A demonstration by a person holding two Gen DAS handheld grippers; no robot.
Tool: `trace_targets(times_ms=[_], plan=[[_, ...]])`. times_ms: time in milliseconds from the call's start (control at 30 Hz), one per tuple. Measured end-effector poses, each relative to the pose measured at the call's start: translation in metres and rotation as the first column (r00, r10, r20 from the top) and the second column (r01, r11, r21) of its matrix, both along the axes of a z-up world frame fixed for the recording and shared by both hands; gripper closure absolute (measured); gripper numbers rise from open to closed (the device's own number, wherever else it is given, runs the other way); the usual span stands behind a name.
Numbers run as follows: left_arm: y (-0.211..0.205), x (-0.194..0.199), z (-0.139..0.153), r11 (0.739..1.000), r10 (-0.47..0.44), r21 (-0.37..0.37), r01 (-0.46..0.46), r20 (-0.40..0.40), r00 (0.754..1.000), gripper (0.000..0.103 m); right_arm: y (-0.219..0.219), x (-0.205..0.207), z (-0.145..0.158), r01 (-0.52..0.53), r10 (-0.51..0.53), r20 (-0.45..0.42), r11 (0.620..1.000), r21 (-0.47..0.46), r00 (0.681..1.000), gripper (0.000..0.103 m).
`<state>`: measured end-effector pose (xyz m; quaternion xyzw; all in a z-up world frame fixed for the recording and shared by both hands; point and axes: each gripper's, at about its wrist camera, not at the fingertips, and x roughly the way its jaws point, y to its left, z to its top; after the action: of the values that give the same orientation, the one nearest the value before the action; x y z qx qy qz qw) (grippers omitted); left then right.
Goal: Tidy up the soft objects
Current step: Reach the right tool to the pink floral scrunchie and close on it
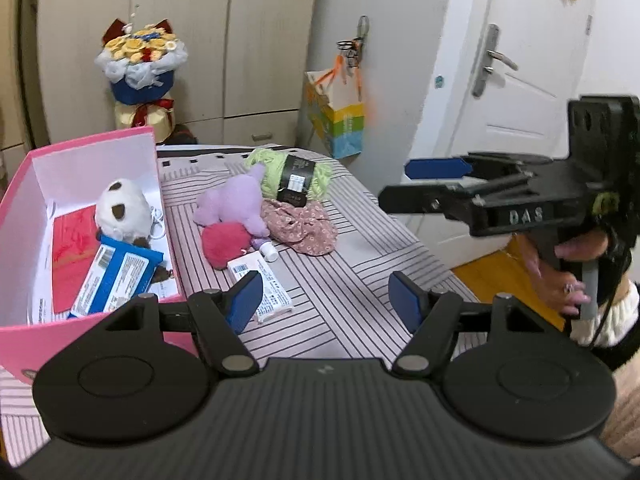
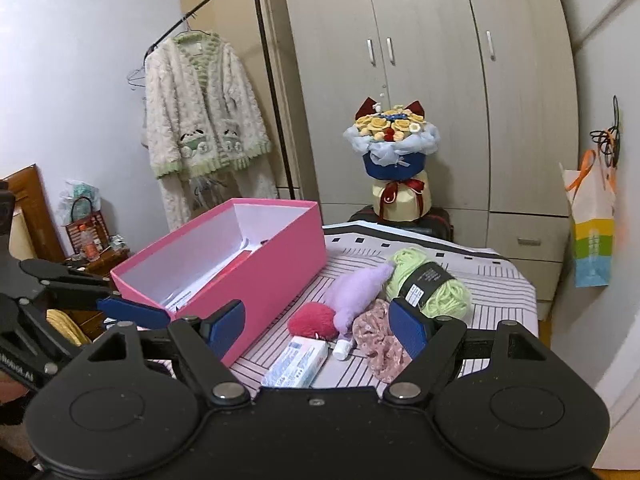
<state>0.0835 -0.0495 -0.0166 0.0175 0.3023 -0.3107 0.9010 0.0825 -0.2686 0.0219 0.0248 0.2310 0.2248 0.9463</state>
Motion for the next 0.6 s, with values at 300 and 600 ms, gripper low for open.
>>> trace_targets(times_ms=[300, 600], plan=[[-0.037, 0.021, -0.032, 0.994, 0.088, 0.065, -0.089, 0.01, 0.996, 0.035, -0.022, 0.034, -0.047, 0.022, -0.021, -0.014, 0.999, 0.044, 1.0, 0.02], [-0.072, 0.05, -0.079, 0.967, 0.215, 0.134, -0.217, 0.031, 0.976, 0.037, -0.029, 0.091, -0.091, 0.032, -0.031, -0.13, 0.999, 0.008, 0.991, 0.02]])
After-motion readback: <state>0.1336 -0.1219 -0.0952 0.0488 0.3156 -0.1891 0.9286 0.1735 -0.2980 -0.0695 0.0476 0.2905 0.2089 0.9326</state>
